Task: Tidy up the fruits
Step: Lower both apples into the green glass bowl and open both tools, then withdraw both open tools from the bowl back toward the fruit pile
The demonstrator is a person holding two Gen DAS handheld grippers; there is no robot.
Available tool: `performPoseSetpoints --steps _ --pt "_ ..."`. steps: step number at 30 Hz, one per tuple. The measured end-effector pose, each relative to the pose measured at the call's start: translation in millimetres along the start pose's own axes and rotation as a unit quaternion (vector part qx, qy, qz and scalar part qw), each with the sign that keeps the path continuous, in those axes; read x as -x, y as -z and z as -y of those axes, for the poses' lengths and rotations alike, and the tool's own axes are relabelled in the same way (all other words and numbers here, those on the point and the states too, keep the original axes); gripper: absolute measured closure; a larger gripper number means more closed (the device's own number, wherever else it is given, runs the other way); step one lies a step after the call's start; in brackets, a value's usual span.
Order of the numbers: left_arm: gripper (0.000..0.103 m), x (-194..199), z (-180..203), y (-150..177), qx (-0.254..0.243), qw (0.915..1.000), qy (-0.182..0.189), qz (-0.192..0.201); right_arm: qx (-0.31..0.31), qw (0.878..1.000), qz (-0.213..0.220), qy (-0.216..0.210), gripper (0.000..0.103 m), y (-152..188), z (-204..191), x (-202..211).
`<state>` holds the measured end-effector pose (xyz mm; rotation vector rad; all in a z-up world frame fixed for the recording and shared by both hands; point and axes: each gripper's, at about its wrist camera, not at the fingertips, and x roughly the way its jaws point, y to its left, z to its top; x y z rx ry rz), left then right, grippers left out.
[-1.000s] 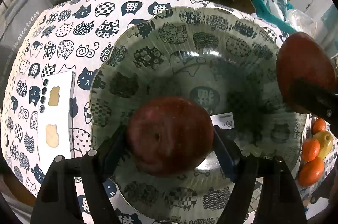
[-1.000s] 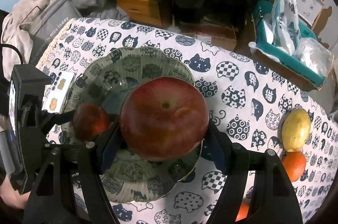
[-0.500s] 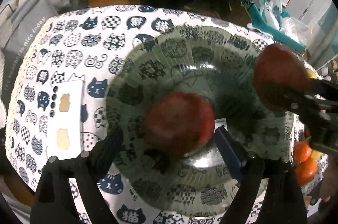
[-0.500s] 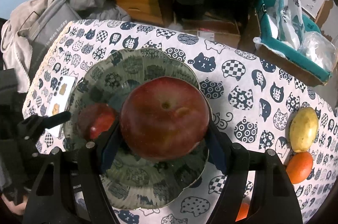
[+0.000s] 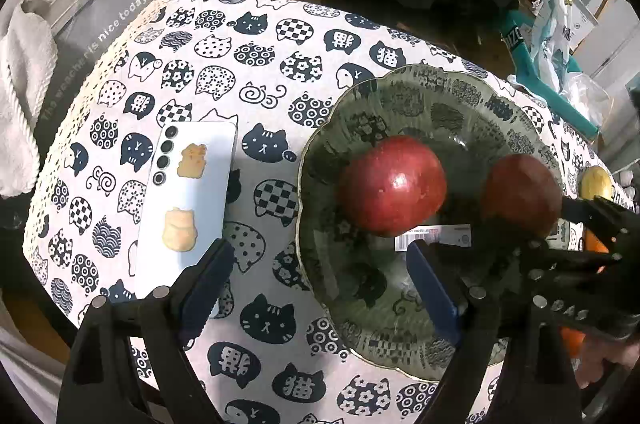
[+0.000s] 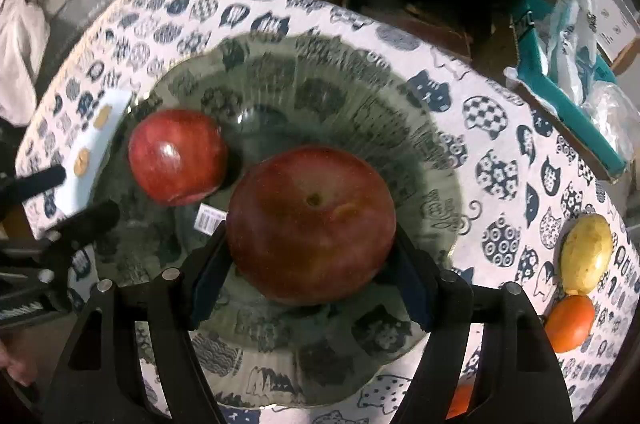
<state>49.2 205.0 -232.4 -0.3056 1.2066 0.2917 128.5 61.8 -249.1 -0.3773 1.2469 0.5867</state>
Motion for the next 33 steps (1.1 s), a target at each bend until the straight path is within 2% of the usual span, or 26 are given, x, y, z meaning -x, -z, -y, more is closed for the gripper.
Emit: performPoseSetpoints --steps 6,15,17,26,33 --pt "0.014 3 -1 0 -0.002 1.0000 0.001 0.000 0.021 0.999 -0.024 0.011 0.028 6 -10 -16" --pt "0.014 11 -4 0 -0.005 0.9999 -0.011 0.009 0.021 0.999 -0.023 0.012 0.026 4 -8 -14" --pt "0.014 15 -4 0 -0.005 0.9998 -0.012 0.013 0.015 1.000 -0.010 0.002 0.022 3 -7 -7" --pt "0.014 35 5 0 -0.008 0.9994 0.003 0.034 -0.005 0.999 0.053 -0.009 0.021 -3 -1 46" --pt "0.014 68 29 0 -0.028 0.9969 0.027 0.068 -0.031 0.993 0.114 0.013 0.021 10 19 97"
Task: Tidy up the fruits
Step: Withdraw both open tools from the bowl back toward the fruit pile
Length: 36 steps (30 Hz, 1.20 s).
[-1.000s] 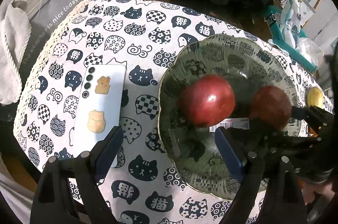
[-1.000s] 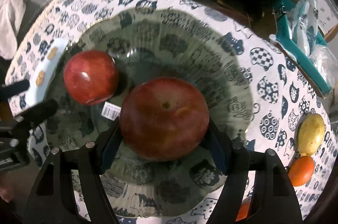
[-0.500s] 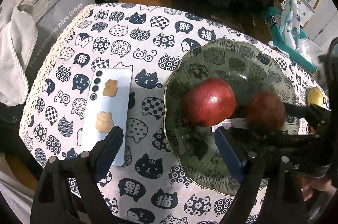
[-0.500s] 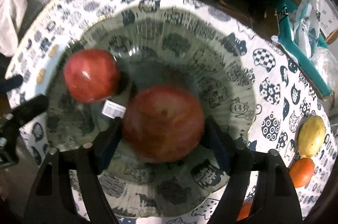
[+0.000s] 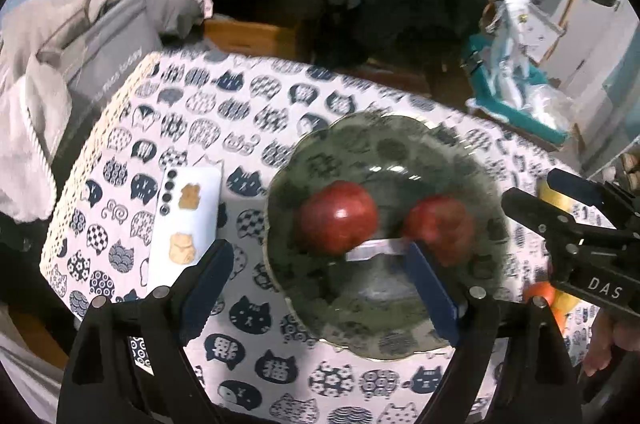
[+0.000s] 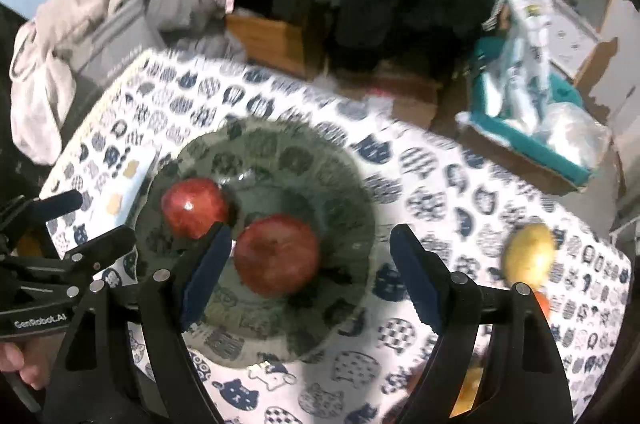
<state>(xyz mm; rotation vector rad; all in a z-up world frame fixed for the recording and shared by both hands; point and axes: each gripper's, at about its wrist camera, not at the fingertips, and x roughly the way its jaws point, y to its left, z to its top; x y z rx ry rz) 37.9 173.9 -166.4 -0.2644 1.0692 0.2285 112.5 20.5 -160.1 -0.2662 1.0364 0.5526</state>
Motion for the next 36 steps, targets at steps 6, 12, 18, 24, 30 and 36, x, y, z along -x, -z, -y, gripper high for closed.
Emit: performPoseSetpoints --steps 6,12,18,24,30,36 --pt "0.014 30 24 -3 -0.015 0.9991 0.024 0.032 -0.021 0.999 0.045 0.023 0.021 8 24 52" --pt "0.014 58 47 -3 -0.029 0.9965 0.054 0.056 -0.043 0.995 0.077 0.036 0.021 22 49 100" --pt "0.014 80 69 -1 -0.046 0.9931 0.077 0.075 -0.065 0.992 0.098 0.048 0.021 41 75 139" --pt "0.013 96 92 2 -0.068 0.9899 0.086 0.090 -0.083 0.988 0.114 0.062 0.021 62 97 167" --pt "0.010 106 117 7 -0.093 0.9864 0.092 0.100 -0.095 0.985 0.125 0.075 0.021 80 112 189" --pt "0.009 112 138 12 -0.115 0.9829 0.093 0.110 -0.106 0.982 0.131 0.084 0.021 101 124 204"
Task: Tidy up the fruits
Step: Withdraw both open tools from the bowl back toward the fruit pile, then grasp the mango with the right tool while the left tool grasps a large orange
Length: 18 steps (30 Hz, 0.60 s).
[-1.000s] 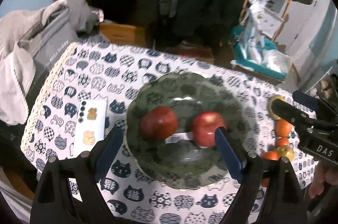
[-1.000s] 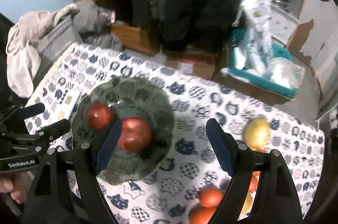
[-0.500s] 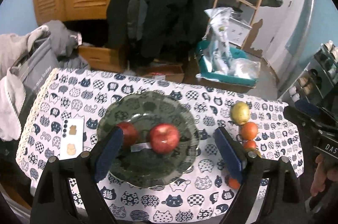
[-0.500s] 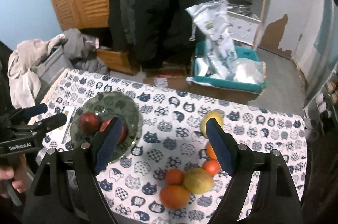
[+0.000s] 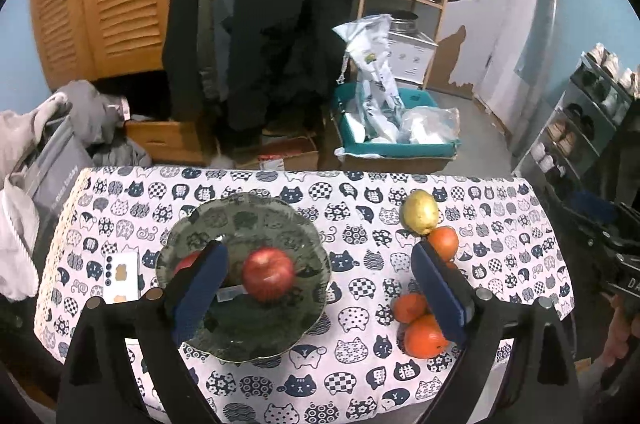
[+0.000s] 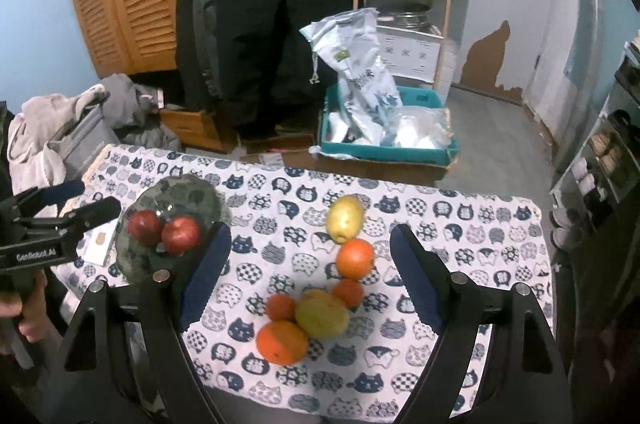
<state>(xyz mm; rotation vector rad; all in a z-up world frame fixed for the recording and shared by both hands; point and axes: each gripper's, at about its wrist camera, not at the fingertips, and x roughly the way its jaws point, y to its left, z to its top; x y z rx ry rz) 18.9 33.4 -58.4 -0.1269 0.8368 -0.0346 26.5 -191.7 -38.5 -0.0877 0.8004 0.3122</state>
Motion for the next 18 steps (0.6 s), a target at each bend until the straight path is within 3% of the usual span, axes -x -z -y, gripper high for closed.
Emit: performPoseSetpoints --steps 9,18 --pt "0.002 -8 22 3 -0.023 0.9997 -0.011 -0.004 -0.015 1.000 -0.003 0.005 0.020 14 22 7" --pt "0.002 -41 39 20 -0.046 0.9974 -0.027 -0.049 -0.009 0.998 -0.056 -0.003 0.020 39 23 -38"
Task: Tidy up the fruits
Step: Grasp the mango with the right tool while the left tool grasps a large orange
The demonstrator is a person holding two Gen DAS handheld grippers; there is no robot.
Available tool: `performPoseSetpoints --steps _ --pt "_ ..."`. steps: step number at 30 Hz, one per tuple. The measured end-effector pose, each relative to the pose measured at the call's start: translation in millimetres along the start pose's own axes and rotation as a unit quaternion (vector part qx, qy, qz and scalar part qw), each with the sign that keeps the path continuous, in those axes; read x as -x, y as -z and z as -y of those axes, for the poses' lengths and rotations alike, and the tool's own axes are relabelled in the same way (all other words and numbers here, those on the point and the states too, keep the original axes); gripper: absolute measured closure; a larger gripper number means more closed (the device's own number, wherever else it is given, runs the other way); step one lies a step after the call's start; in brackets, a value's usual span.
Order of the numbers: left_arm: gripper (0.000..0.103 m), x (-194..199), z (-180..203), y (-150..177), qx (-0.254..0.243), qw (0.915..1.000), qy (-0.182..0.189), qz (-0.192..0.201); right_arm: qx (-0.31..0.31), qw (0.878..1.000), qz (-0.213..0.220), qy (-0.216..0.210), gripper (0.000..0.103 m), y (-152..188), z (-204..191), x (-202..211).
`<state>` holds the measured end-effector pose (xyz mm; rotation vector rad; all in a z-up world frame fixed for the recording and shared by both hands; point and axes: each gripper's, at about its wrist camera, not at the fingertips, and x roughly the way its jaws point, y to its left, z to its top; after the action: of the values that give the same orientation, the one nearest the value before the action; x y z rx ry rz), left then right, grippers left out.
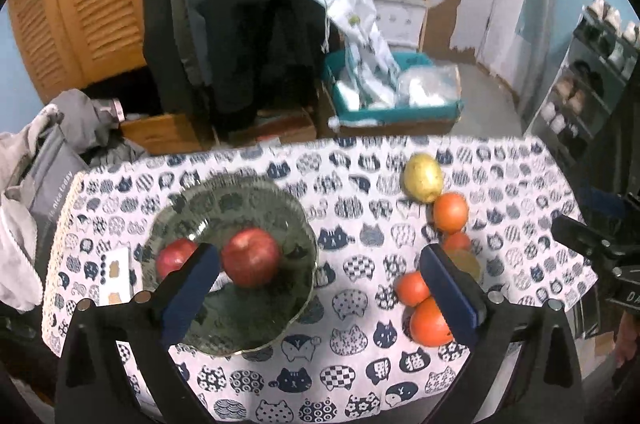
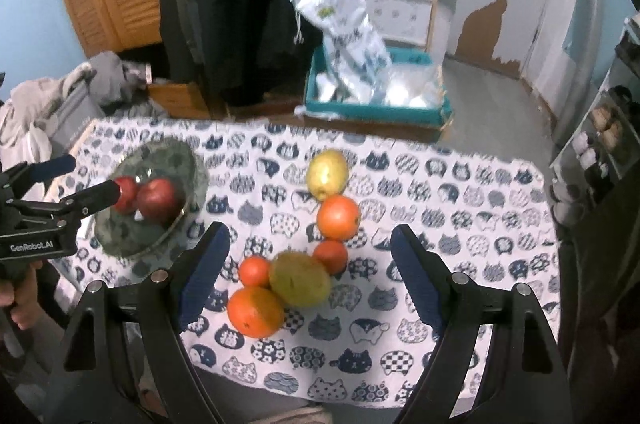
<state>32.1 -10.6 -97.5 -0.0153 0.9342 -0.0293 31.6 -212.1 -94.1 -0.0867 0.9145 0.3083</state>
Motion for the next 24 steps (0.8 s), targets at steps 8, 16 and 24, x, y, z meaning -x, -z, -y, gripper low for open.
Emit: performPoseSetpoints --steps 8,16,24 --pt "0.002 -49 11 15 -0.015 0.9981 -0.012 -0.059 -0.004 0.997 -0.067 -0.024 0.020 21 0 -53" --pt "0.002 -78 19 26 -0.026 0.9951 -0.010 -0.095 -0.011 0.993 -0.111 -0.027 0.020 35 7 -95" --pt "0.002 -99 19 31 -0.016 0.9923 -0.001 -0.123 -0.026 0.988 -0.147 -0.048 0.020 50 14 -127"
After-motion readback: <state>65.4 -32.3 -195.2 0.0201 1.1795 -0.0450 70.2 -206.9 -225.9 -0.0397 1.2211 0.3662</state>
